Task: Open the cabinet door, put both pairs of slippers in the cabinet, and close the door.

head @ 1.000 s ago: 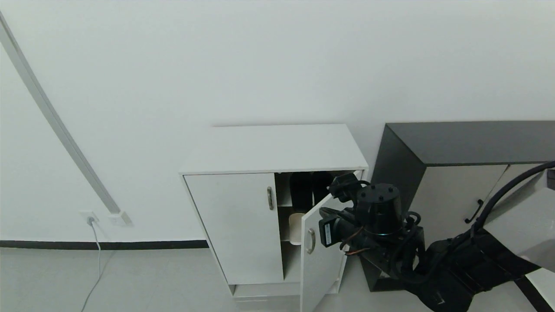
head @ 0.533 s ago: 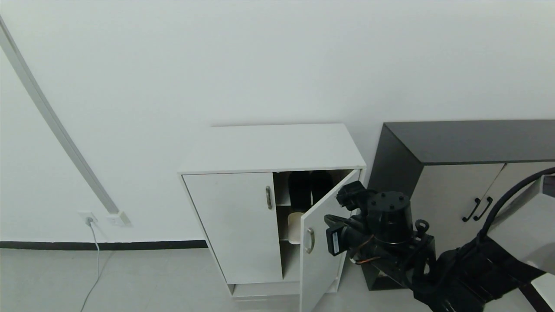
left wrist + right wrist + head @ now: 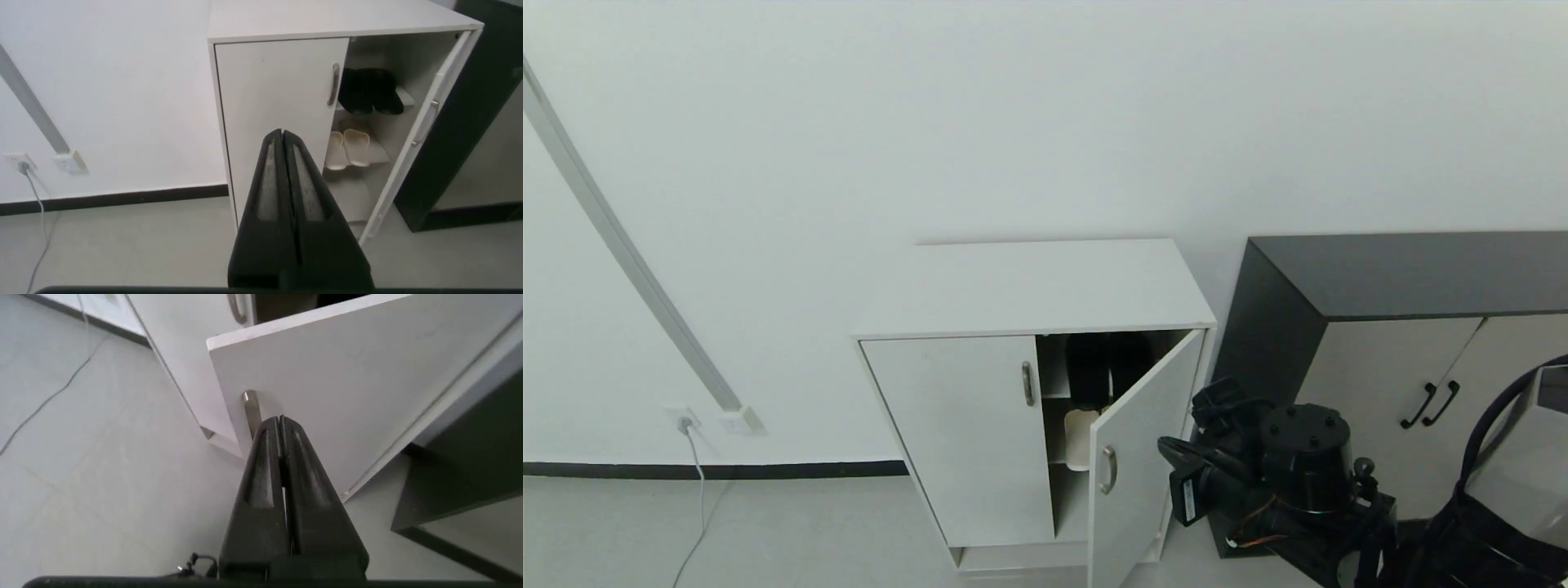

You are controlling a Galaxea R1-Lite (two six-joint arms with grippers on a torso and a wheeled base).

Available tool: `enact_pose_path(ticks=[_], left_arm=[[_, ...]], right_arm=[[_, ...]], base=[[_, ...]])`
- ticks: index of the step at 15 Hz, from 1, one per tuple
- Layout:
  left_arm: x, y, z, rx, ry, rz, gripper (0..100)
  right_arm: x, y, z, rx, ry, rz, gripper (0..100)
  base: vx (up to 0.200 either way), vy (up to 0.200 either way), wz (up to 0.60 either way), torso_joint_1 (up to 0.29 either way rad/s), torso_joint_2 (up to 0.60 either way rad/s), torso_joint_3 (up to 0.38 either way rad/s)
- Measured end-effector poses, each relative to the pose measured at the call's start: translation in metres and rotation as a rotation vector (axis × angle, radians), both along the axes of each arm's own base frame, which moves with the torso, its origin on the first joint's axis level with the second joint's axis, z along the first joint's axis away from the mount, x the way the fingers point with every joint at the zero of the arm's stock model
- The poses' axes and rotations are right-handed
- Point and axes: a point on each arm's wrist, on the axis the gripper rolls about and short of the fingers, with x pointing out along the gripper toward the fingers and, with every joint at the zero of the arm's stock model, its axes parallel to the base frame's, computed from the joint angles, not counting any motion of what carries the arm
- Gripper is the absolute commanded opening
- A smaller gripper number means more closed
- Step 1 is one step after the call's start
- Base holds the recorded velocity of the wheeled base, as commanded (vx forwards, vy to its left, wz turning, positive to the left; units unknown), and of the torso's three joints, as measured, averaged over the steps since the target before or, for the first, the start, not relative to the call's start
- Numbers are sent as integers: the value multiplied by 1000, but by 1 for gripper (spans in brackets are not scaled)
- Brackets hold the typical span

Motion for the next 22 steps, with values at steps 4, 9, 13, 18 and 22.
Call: enact_pose_path(ticks=[4, 9, 13, 18, 22], left_arm=[[0, 0, 0, 0, 0, 1, 0], [0, 0, 0, -1, 0, 1, 0], [0, 0, 0, -3, 0, 2, 0], [0, 0, 0, -3, 0, 2, 0], [0, 0, 0, -3, -1, 2, 0]], right_arm=[[-6, -5, -6, -13, 15, 0, 0], [5, 1, -8, -7, 6, -8, 0], [27, 7, -16, -2, -1, -38, 0], [55, 14, -29, -5, -7, -69, 0], [74, 21, -39, -15, -15, -80, 0]], base=[[0, 0, 0, 0, 0, 0], [0, 0, 0, 0, 0, 0], [0, 0, 0, 0, 0, 0], [0, 0, 0, 0, 0, 0], [0, 0, 0, 0, 0, 0]])
